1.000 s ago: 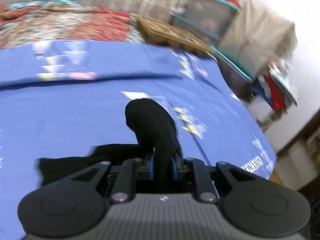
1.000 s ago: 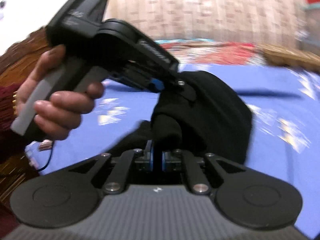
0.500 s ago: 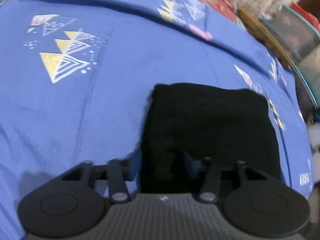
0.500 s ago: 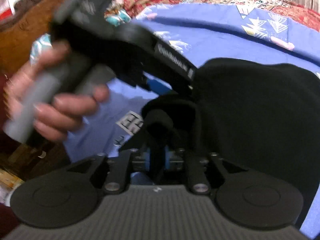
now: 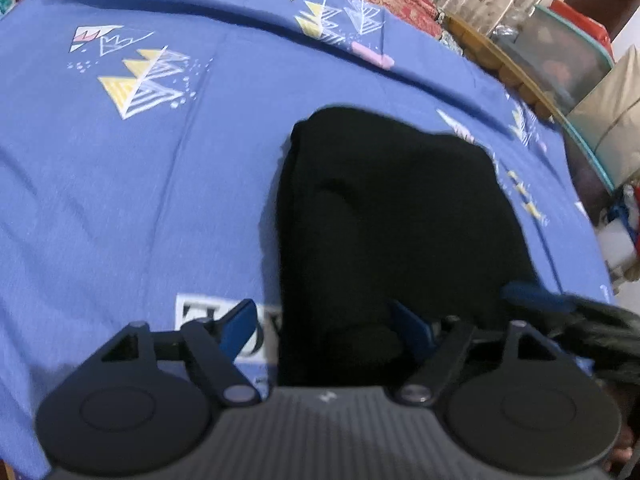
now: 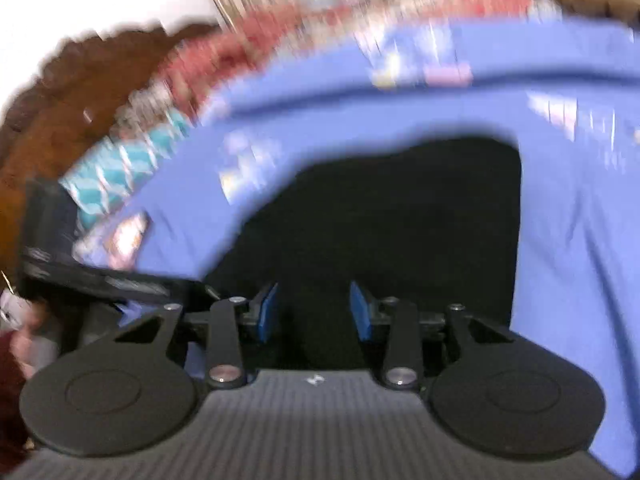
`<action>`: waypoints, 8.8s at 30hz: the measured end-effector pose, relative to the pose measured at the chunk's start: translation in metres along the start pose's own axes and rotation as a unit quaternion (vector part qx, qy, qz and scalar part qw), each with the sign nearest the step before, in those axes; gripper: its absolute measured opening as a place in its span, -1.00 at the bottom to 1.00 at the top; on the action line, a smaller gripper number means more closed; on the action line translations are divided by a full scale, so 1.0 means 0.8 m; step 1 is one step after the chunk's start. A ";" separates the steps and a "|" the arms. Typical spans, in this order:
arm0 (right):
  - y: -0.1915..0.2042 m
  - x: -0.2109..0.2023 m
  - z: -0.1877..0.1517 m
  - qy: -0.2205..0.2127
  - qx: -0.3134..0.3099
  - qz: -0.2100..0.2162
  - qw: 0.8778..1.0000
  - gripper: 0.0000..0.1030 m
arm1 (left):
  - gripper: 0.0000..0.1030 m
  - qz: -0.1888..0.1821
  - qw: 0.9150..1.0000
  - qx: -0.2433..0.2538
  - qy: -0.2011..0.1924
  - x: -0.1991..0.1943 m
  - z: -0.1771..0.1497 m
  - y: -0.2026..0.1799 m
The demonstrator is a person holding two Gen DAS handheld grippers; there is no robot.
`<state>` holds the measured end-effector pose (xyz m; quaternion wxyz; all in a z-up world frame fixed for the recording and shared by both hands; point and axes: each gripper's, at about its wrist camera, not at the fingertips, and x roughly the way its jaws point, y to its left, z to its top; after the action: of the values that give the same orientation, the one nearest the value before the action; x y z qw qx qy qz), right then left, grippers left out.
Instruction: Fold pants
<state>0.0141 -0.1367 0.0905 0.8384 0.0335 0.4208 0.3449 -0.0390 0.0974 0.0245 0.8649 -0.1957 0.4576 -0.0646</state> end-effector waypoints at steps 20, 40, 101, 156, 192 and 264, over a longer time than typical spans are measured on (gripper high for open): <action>-0.060 -0.068 -0.017 -0.092 0.107 -0.058 0.988 0.07 | 0.89 -0.072 0.995 -0.046 -0.043 -0.027 0.040 0.019; -0.075 -0.026 -0.048 -0.004 0.192 -0.051 0.980 0.81 | 1.00 -0.098 0.992 -0.078 0.005 0.048 0.017 0.024; -0.108 -0.046 -0.063 -0.030 0.326 0.017 0.945 1.00 | 1.00 -0.087 0.996 -0.018 -0.003 0.043 0.005 0.015; -0.123 -0.037 -0.023 -0.035 0.276 0.033 0.960 1.00 | 1.00 -0.150 0.982 -0.108 0.025 0.059 0.033 0.039; -0.194 0.096 0.107 -0.081 0.189 -0.096 0.974 0.53 | 0.65 0.052 0.997 0.015 -0.050 0.146 0.209 -0.012; -0.049 -0.039 -0.090 -0.014 0.190 -0.120 0.974 0.80 | 1.00 0.288 0.948 0.109 -0.081 -0.012 -0.011 -0.119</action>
<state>-0.0298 -0.2023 0.0519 0.8579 0.1462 0.4675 0.1550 -0.0450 0.0106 0.0655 0.8969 0.0358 0.4131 0.1537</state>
